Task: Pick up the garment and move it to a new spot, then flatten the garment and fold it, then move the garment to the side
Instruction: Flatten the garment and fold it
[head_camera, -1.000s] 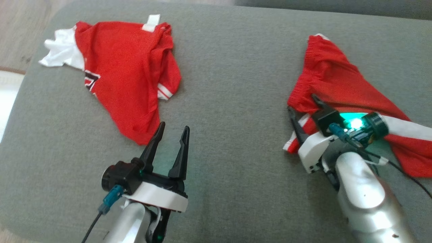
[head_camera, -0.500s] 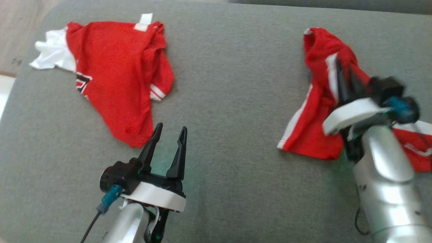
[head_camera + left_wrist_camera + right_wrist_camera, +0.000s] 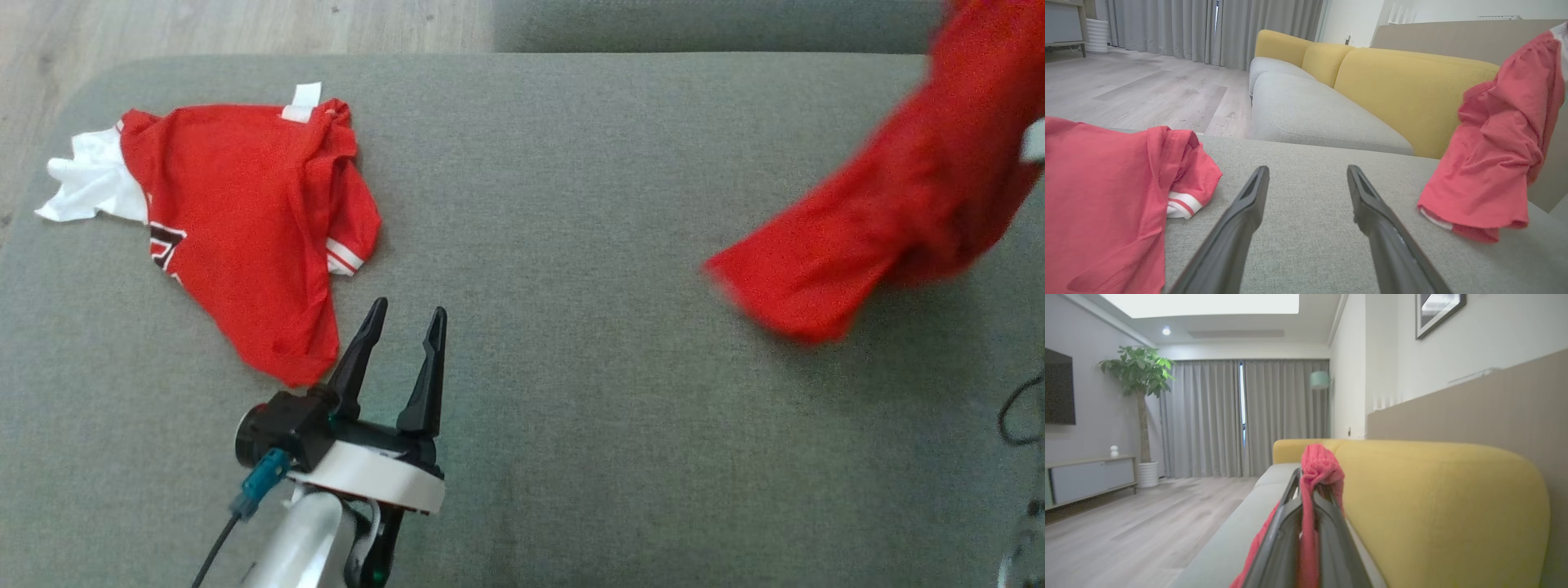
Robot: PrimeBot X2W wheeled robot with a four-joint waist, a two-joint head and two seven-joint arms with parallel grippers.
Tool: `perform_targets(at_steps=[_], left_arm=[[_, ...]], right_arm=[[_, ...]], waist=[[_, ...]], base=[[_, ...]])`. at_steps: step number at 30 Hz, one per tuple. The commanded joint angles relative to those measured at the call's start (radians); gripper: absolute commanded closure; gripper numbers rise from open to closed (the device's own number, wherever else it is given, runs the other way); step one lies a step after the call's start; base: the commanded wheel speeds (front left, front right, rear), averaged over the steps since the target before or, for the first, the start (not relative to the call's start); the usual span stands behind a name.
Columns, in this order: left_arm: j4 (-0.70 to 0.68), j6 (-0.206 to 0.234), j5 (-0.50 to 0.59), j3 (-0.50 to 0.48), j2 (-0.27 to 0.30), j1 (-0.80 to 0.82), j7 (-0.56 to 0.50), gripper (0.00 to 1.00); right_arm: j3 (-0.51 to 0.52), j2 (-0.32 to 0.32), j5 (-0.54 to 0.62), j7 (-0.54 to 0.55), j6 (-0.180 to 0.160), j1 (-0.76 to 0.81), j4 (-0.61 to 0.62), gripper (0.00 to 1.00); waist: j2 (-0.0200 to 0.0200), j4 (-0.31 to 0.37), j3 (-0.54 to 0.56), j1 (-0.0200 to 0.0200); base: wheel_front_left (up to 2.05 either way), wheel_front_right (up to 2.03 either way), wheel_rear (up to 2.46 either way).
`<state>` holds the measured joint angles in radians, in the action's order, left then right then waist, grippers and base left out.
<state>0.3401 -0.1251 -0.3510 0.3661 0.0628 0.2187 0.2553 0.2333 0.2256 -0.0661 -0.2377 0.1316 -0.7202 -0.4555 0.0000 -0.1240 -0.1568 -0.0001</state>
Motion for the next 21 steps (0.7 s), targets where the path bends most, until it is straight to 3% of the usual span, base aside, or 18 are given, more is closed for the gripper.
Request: perform_targets(at_steps=[1, 6, 11, 17, 18, 21], left_arm=[[-0.032, -0.006, 0.000, -0.024, 0.010, 0.016, 0.006, 0.00], [-0.036, -0.006, -0.006, -0.029, 0.008, -0.004, 0.006, 0.00], [-0.032, -0.006, -0.007, -0.025, 0.007, -0.011, 0.006, 0.00], [-0.023, -0.006, -0.007, -0.022, 0.007, -0.010, 0.006, 0.00], [-0.023, -0.006, -0.007, -0.022, 0.007, -0.010, 0.006, 0.00], [-0.017, -0.006, -0.006, -0.020, 0.006, -0.009, 0.006, 0.00]], right_arm=[[-0.018, 0.001, 0.004, 0.003, -0.001, -0.057, 0.056, 1.00], [-0.051, -0.025, 0.020, 0.043, -0.001, -0.050, 0.158, 1.00], [-0.220, -0.077, 0.027, 0.111, -0.001, 0.049, 0.210, 1.00], [-0.533, -0.137, -0.038, 0.165, -0.001, 0.191, 0.098, 1.00], [-0.533, -0.137, -0.038, 0.165, -0.001, 0.191, 0.098, 1.00], [-0.691, -0.156, -0.085, 0.163, -0.001, 0.222, -0.006, 1.00]], waist=[[0.0000, -0.007, 0.007, 0.0001], [0.0000, -0.028, 0.018, 0.0001], [0.0000, -0.050, 0.024, 0.0001], [0.0000, -0.065, 0.028, 0.0001], [0.0000, -0.065, 0.028, 0.0001], [0.0000, -0.067, 0.029, 0.0001]], base=[[0.00, 0.00, 0.00], [0.00, 0.00, 0.00], [0.00, 0.00, 0.00], [0.00, 0.00, 0.00], [0.00, 0.00, 0.00], [0.00, 0.00, 0.00]])
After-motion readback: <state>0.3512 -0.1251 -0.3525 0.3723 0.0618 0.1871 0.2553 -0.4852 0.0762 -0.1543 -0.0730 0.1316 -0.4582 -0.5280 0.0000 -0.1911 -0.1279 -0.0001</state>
